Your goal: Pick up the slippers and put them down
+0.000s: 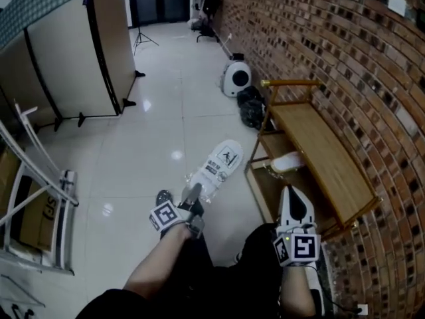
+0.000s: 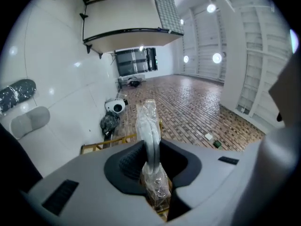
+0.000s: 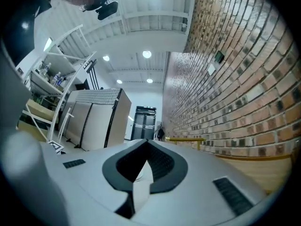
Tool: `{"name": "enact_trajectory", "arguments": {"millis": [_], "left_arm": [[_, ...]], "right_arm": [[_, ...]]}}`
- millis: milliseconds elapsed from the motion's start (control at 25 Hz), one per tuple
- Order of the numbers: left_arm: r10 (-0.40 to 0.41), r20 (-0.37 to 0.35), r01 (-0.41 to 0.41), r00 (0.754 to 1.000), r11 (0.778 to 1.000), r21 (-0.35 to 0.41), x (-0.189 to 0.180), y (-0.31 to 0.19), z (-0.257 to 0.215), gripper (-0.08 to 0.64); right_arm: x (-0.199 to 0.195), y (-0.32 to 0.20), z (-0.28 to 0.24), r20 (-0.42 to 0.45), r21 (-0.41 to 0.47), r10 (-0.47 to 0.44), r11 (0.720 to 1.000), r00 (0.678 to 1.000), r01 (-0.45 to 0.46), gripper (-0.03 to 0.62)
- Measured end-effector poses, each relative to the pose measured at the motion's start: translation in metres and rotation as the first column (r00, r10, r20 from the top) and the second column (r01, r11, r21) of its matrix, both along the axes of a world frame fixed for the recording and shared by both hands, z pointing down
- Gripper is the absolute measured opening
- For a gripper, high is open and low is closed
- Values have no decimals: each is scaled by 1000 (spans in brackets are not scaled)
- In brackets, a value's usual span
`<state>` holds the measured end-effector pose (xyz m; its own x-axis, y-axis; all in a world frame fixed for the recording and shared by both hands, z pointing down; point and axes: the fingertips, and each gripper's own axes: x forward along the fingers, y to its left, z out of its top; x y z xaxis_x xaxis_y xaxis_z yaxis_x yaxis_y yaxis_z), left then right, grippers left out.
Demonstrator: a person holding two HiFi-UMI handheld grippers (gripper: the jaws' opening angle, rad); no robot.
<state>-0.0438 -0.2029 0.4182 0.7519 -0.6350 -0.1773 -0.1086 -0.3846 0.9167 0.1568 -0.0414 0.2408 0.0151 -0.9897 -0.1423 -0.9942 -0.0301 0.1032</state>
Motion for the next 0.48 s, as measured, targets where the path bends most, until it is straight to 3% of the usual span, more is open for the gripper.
{"name": "enact_trajectory", "arguments": {"millis": [160,320,480], "left_arm": [[-99,-16,100,995,995,26,-44,-4,-10,69],[-147,-53,149,988,987,55,-60,-10,-22,69],[-188,40,186,981,980,65,-68,-26,-23,69]], "right_arm": [[-24,-15,3,13,8,-81,997,997,81,9],[-42,-28,6,16,8,-128,992,992,128,9],[-56,-55,15,-6,-17,-156,988,988,156,9]]}}
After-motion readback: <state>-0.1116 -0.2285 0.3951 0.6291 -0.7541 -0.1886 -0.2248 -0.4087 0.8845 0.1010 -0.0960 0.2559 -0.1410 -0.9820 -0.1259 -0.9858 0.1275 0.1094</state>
